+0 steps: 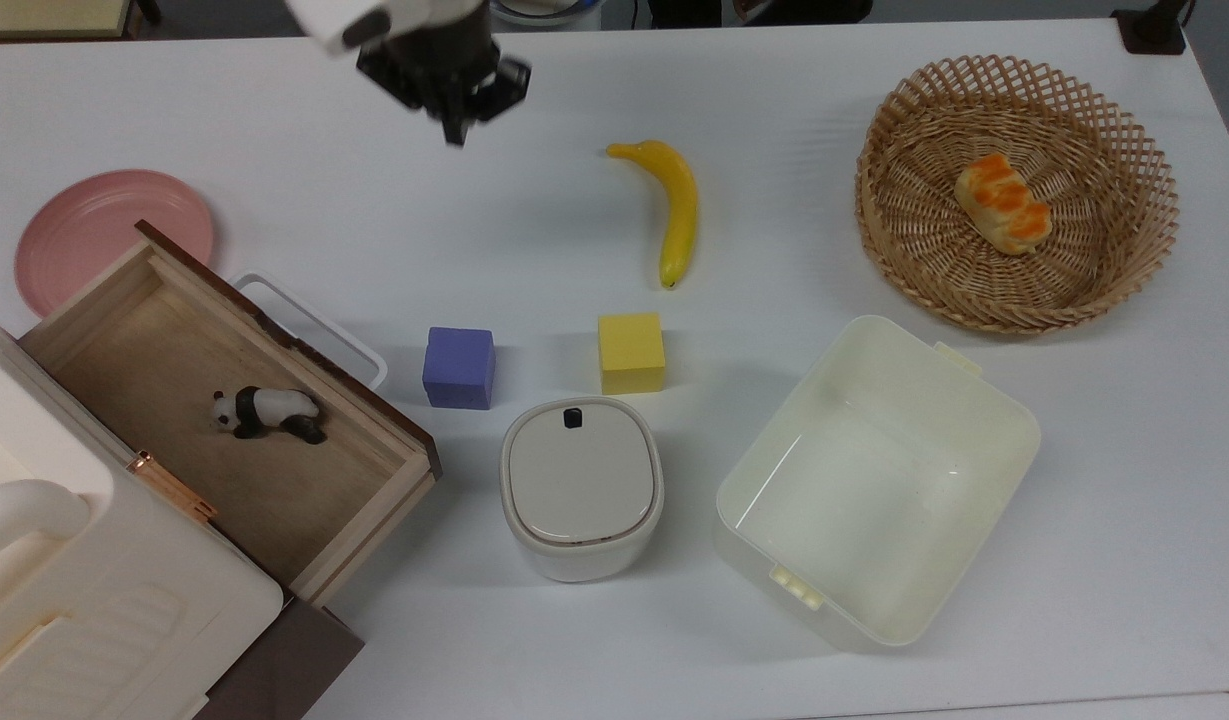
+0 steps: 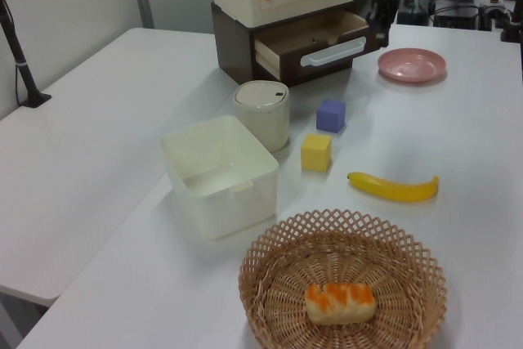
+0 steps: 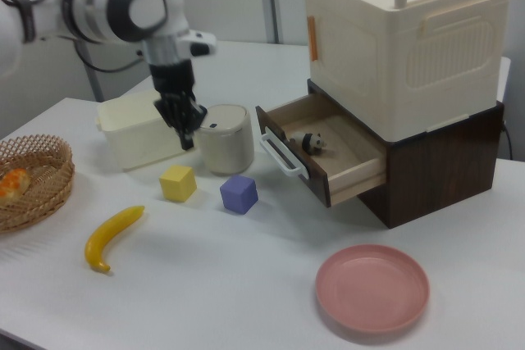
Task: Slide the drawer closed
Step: 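Move the gripper down toward the open drawer's front panel, then push the drawer front with the gripper into the wooden base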
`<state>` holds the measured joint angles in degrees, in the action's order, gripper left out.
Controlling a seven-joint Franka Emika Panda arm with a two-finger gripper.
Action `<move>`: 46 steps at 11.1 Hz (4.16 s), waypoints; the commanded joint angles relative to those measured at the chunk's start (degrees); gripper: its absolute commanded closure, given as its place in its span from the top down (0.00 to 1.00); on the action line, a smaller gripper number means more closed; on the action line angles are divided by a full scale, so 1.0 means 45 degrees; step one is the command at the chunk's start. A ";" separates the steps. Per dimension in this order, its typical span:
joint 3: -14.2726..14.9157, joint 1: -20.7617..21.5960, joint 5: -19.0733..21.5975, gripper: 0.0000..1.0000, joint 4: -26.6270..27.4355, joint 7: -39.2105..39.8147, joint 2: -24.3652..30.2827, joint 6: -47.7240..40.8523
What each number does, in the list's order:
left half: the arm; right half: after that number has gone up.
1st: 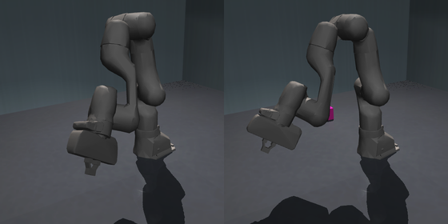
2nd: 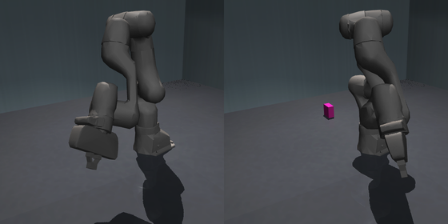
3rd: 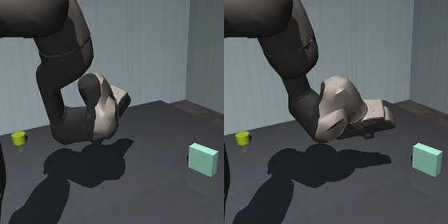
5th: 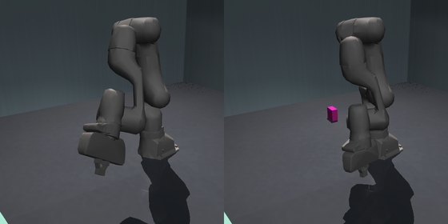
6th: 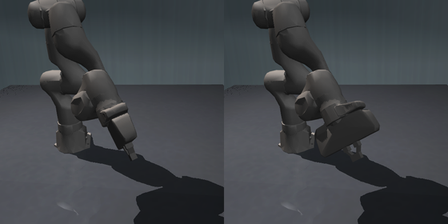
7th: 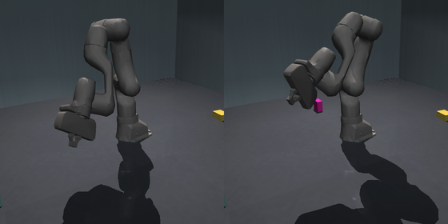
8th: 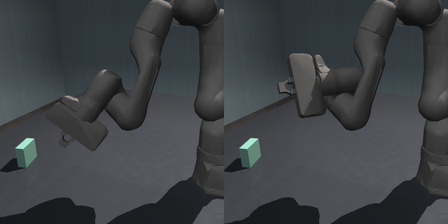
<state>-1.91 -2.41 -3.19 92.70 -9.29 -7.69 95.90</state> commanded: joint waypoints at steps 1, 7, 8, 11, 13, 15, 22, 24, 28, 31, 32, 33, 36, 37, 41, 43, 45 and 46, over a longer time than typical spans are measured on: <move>0.0072 -0.0536 0.0162 0.00 0.0083 -0.1816 -0.1138 0.1397; 0.0383 -0.1262 0.0026 0.00 0.0005 -0.4378 -0.2859 0.5421; 0.0404 -0.1262 -0.0110 0.00 0.0005 -0.4593 -0.3054 0.5774; 0.0657 -0.1262 -0.0443 0.00 0.0004 -0.5064 -0.3368 0.6674; 0.0697 -0.1262 -0.0618 0.00 0.0004 -0.5064 -0.3602 0.7356; 0.0813 -0.1262 -0.1319 0.00 -0.0015 -0.5472 -0.3893 0.8156; 0.1633 -0.1262 -0.2377 0.00 -0.1125 -0.5806 -0.5064 1.0951; 0.1887 -0.1262 -0.2377 0.00 -0.1751 -0.5806 -0.5690 1.1652; 0.2084 -0.1262 -0.2396 0.00 -0.1909 -0.5767 -0.6336 1.3059; 0.2181 -0.1242 -0.2396 0.00 -0.1871 -0.5690 -0.6435 1.3375; 0.2162 -0.1242 -0.2512 0.00 -0.1851 -0.5573 -0.6396 1.3375; 0.2142 -0.1242 -0.2668 0.00 -0.1773 -0.5417 -0.6260 1.3279; 0.2006 -0.1087 -0.2689 0.00 -0.1207 -0.5202 -0.5694 1.2481; 0.1986 -0.1028 -0.2689 0.00 -0.1187 -0.5201 -0.5615 1.2361; 0.2005 -0.1047 -0.2670 0.00 -0.0699 -0.5201 -0.4835 1.1971; 0.2005 -0.1144 -0.2592 0.00 -0.0718 -0.5337 -0.4560 1.1637; 0.2025 -0.1183 -0.2533 0.00 -0.0874 -0.5435 -0.4618 1.1734; 0.2064 -0.1184 -0.2552 0.00 -0.0894 -0.5435 -0.4676 1.1812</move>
<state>6.70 -8.05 -14.43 86.63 -33.42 -30.58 148.98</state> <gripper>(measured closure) 0.991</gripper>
